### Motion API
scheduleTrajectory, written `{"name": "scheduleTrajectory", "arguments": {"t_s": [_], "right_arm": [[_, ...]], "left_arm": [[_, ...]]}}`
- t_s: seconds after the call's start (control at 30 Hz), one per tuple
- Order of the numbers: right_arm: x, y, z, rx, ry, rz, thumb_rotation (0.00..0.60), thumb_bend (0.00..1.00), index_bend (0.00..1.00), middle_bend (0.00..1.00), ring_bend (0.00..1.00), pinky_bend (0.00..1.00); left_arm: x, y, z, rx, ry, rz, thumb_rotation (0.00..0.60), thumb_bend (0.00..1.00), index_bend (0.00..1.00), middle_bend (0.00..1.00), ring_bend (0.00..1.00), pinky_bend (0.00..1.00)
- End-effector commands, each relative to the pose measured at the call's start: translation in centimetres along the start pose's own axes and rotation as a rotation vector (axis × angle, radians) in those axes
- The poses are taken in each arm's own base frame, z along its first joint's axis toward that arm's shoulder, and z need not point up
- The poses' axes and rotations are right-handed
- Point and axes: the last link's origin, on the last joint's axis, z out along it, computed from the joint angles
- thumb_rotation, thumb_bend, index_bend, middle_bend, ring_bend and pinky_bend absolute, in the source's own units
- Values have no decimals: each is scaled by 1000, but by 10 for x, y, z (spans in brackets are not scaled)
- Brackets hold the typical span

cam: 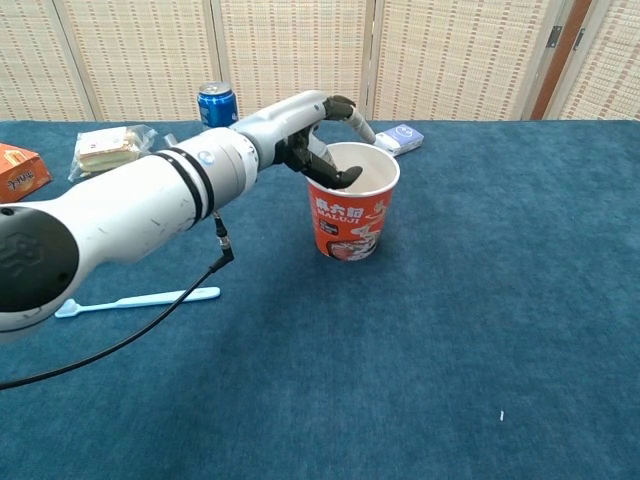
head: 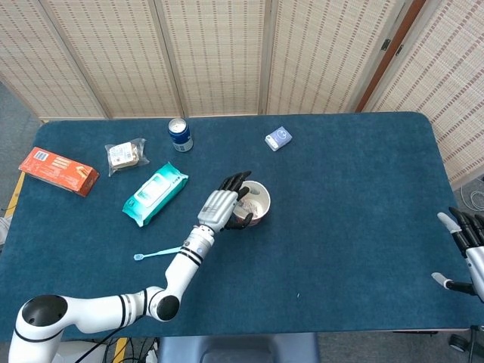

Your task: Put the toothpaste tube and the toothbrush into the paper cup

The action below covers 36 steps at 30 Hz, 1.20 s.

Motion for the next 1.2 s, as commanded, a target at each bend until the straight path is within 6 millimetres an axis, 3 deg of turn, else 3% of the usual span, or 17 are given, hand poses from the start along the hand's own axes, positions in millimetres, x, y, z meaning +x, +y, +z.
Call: {"name": "scheduleTrajectory", "arguments": {"t_s": [0.03,0.83,1.2], "right_arm": [[0,0,0,0,-1,0,600,0,68,0,0,47],[-2,-1,1,1,-9,-2,600,0,68,0,0,47],[-3,-2,2,3,-13,-5,600,0,68,0,0,47]], "left_arm": [[1,1,0,-3,5,0,600,402,255,0,0,0],[9,6,-3,-22,28,9,600,402,254,0,0,0],[27,10,-15,-27,56,82,600,402,227,0,0,0]]}}
